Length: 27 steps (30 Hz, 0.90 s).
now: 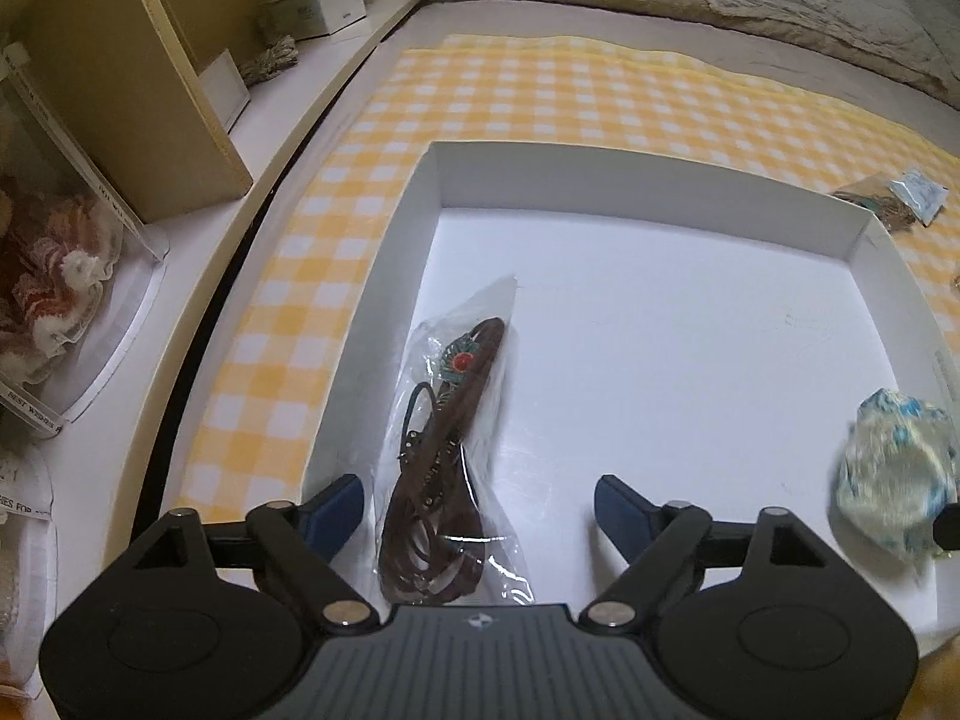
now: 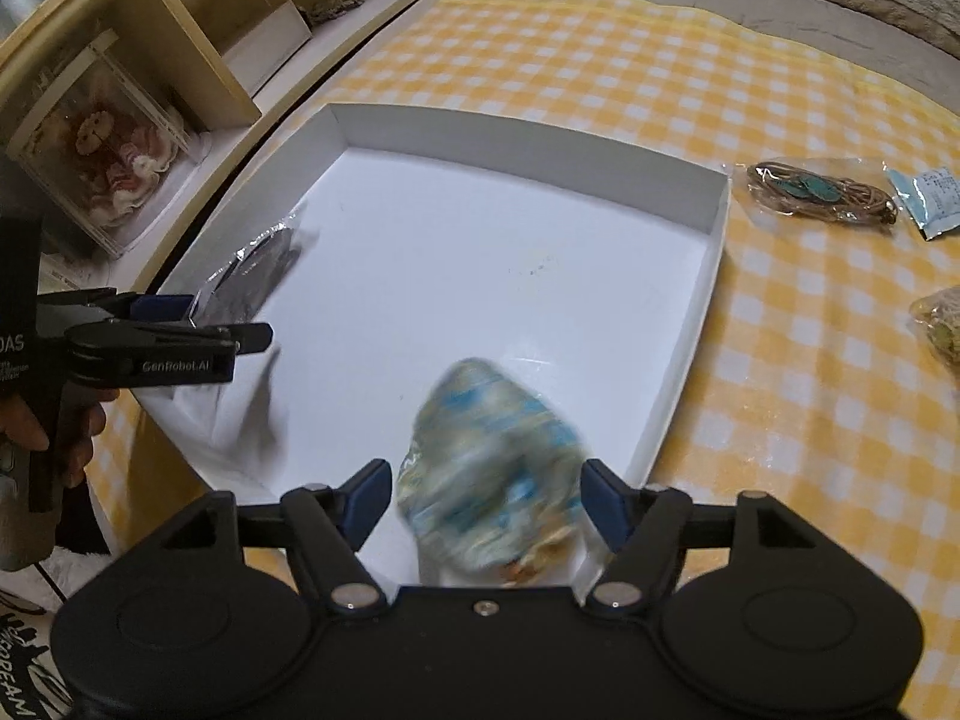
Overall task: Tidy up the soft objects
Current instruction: 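Open both tools to drop the pouch and cord bag into the box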
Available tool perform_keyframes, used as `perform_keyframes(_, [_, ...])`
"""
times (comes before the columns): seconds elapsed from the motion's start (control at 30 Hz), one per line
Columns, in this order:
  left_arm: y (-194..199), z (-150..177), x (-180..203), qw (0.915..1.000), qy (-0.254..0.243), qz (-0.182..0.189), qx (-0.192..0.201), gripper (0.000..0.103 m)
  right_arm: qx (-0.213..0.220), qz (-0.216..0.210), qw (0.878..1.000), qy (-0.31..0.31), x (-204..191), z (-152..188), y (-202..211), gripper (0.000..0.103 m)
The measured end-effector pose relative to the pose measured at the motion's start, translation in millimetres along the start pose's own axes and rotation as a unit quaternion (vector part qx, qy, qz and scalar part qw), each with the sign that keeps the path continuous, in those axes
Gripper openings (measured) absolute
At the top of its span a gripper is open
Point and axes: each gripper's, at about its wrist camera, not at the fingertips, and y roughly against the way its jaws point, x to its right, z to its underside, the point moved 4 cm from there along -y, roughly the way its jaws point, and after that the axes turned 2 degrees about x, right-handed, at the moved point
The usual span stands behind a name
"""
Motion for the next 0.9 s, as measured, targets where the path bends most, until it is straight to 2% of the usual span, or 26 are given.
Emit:
perform_keyframes(0.17, [11.2, -1.4, -8.6, 0.9998, 0.015, 0.011, 0.009, 0.087, 0.003, -0.001, 1.0, 0.0, 0.7, 2.4, 5.2, 0.072])
perform_keyframes(0.23, [22.6, -5.3, -11.7, 0.9992, 0.022, 0.019, 0.028, 0.086, 0.011, 0.002, 1.0, -0.001, 0.0, 1.8, 8.3, 0.07])
perform_keyframes(0.27, [27.6, -8.0, -13.4, 0.9987, 0.027, 0.023, 0.038, 0.086, 0.017, 0.001, 1.0, -0.002, -0.4, 0.4, 10.5, 0.065])
perform_keyframes(0.33, [38.8, -14.1, -16.3, 0.9967, 0.044, 0.028, 0.063, 0.081, 0.032, -0.003, 0.999, -0.009, -0.2, -3.5, 15.8, 0.058])
perform_keyframes(0.4, [43.8, -19.8, -17.1, 0.995, 0.056, 0.033, 0.076, 0.065, 0.046, -0.009, 0.999, -0.019, 0.6, -8.2, 19.5, 0.05])
perform_keyframes(0.43, [42.6, -21.4, -15.9, 0.9951, 0.058, 0.034, 0.073, 0.06, 0.051, -0.01, 0.998, -0.022, 1.1, -10.2, 19.6, 0.048])
perform_keyframes(0.5, [34.4, -21.0, -11.1, 0.9967, 0.051, 0.033, 0.054, 0.042, 0.051, -0.009, 0.998, -0.02, 1.2, -12.7, 16.1, 0.044])
perform_keyframes(0.6, [15.7, -15.4, -4.8, 0.9991, 0.028, 0.022, 0.023, 0.025, 0.041, 0.004, 0.999, -0.001, -0.8, -12.5, 3.4, 0.039])
perform_keyframes(0.77, [3.4, -3.1, -3.1, 0.9999, 0.002, 0.015, 0.002, 0.022, -0.008, 0.03, 0.999, 0.038, -1.5, -0.8, -18.6, 0.035])
perform_keyframes(0.9, [3.2, 0.4, -1.2, 0.9997, -0.012, 0.018, -0.008, 0.022, -0.03, 0.021, 0.998, 0.06, -6.8, 10.2, -20.5, 0.034])
